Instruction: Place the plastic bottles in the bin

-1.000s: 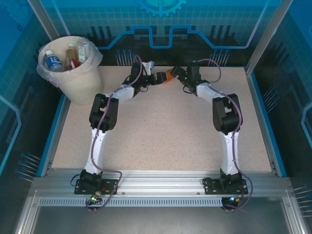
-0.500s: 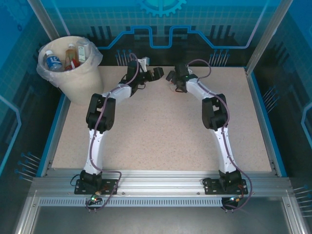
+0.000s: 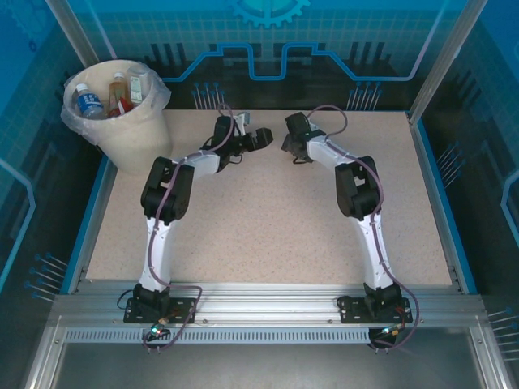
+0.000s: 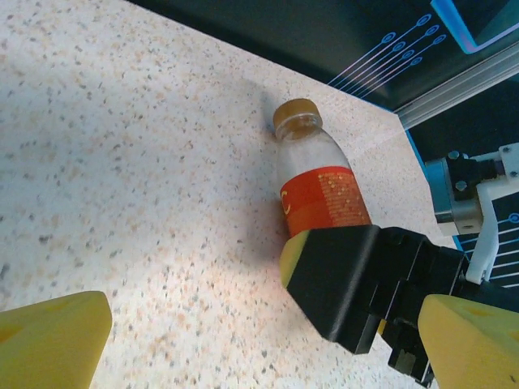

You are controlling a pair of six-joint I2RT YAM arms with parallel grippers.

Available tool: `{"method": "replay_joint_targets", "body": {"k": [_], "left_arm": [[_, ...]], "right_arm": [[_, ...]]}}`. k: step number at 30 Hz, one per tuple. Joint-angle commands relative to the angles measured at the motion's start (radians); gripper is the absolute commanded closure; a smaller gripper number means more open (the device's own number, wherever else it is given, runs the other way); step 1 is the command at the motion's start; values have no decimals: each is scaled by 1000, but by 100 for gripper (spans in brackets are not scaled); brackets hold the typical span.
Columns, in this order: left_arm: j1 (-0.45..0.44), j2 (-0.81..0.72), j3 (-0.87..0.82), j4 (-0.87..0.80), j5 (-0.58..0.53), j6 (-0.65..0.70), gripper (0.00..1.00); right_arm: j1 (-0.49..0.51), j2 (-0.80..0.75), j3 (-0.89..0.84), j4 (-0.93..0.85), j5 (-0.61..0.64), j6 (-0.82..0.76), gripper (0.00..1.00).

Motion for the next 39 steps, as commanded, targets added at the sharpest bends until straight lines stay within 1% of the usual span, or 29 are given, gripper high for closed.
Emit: {"method": "replay_joint_targets", "body": {"k": [1,6,8,10,12,15,17,19,21,26,30,31,33,35,37,39], "left_arm": [[-2,-132,-64,65,-16,-32,1],[-2,-247,-184,62,-26,-59,1],[-2,-296,-235,62,-31,-80,1],[-2,-343,-283,75,-11,-105,1],[-2,-389,-336,110,34,-136,1],[-2,-452,-406,175,139,-203,1],[-2,-483,-459,262,228,-283,1],[-2,-508,-517,361,271,-369,1],[-2,-536,-578,436,260,-429,1],[-2,-602,-668,451,146,-524,1],[-2,-619,-689,511,141,-572,1],[-2,-621,-696,539,144,-588,4],[-3,-622,-709,603,155,-622,14],[-3,-626,-724,648,156,-648,30],[-3,-635,-733,675,157,-658,41],[-2,-648,-736,673,153,-645,47]], "right_arm": [[20,-137,-118,83,46,-106,32],[45,-358,-407,307,9,-228,45],[50,-450,-519,390,-43,-262,49],[58,-532,-619,458,-99,-301,51],[74,-609,-699,503,-149,-342,52],[99,-718,-802,554,-240,-399,55],[125,-780,-855,575,-300,-433,55],[154,-835,-895,587,-339,-454,55],[182,-877,-931,611,-368,-454,55],[258,-925,-987,678,-374,-412,55],[307,-929,-997,736,-380,-400,55],[315,-926,-995,747,-384,-392,55],[329,-920,-997,774,-384,-379,55],[341,-914,-995,796,-383,-371,55],[345,-910,-988,794,-394,-369,53],[345,-912,-984,781,-408,-379,48]]}}
